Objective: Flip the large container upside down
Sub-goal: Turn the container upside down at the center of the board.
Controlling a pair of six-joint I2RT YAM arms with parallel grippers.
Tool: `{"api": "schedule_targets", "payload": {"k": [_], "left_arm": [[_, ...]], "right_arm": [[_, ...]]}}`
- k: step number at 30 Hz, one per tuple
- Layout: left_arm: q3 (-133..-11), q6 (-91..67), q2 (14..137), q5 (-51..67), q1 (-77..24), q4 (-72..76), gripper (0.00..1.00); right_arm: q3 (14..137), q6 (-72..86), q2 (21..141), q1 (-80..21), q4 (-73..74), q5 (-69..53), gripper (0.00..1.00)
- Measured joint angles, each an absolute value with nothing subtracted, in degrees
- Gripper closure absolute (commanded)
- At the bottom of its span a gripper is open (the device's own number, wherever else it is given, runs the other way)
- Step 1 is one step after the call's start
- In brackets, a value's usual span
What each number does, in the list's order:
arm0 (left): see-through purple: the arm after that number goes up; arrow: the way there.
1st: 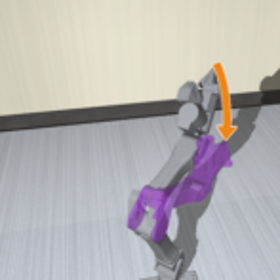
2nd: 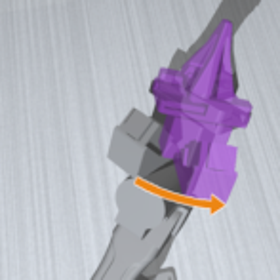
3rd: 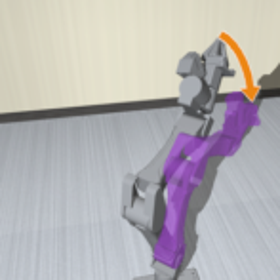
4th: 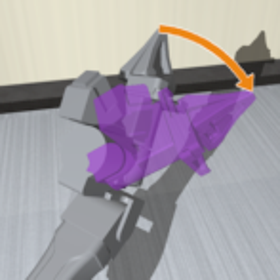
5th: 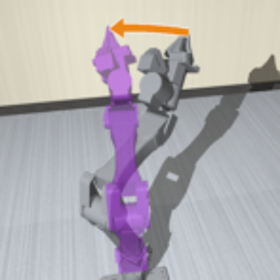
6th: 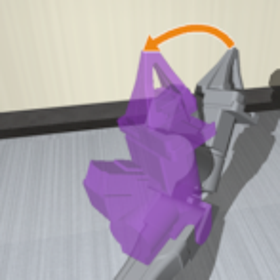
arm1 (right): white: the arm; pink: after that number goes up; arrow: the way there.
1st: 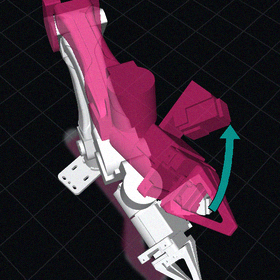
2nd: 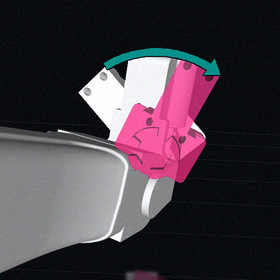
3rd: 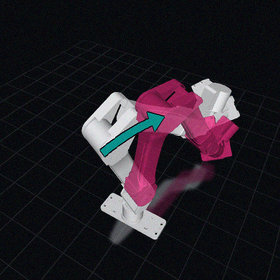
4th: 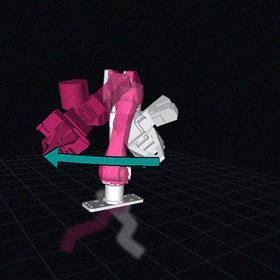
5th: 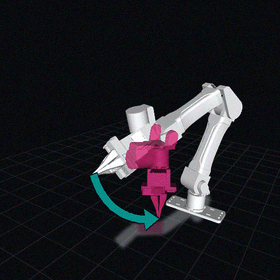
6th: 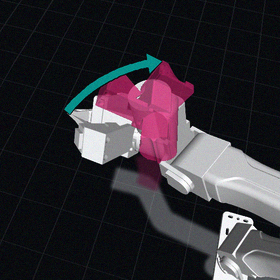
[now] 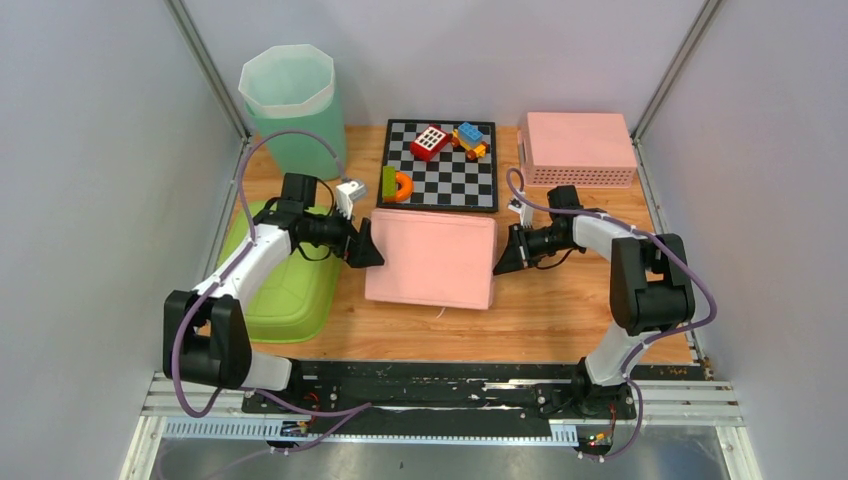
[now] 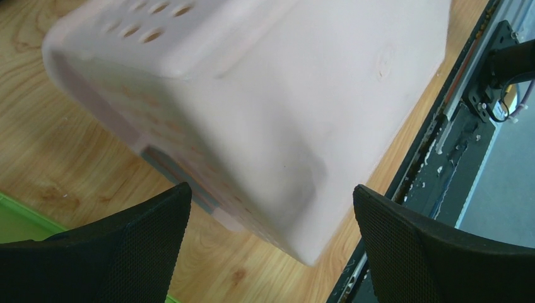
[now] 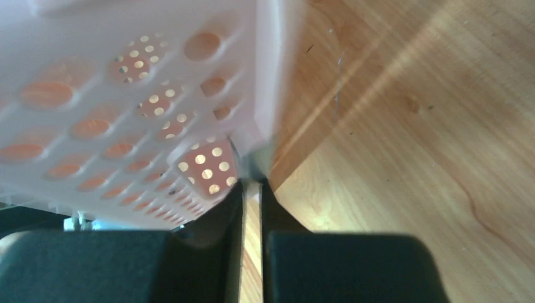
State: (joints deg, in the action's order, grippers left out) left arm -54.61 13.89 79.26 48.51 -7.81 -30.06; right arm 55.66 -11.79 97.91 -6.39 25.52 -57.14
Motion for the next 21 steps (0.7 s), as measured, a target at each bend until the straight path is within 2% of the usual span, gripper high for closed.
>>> {"api": "schedule_targets", "payload": {"k": [15, 21], "left_arm": [[-54.6, 13.7, 80.7, 46.5, -10.2, -30.1, 0.02], [-54.6, 13.7, 80.7, 45.7, -10.3, -30.1, 0.0]], "right_arm": [[56.0, -11.7, 98.5, -6.2, 25.7, -56.3, 0.95], [56.0, -11.8, 95.9, -5.6, 25.8, -56.0, 0.9]]}}
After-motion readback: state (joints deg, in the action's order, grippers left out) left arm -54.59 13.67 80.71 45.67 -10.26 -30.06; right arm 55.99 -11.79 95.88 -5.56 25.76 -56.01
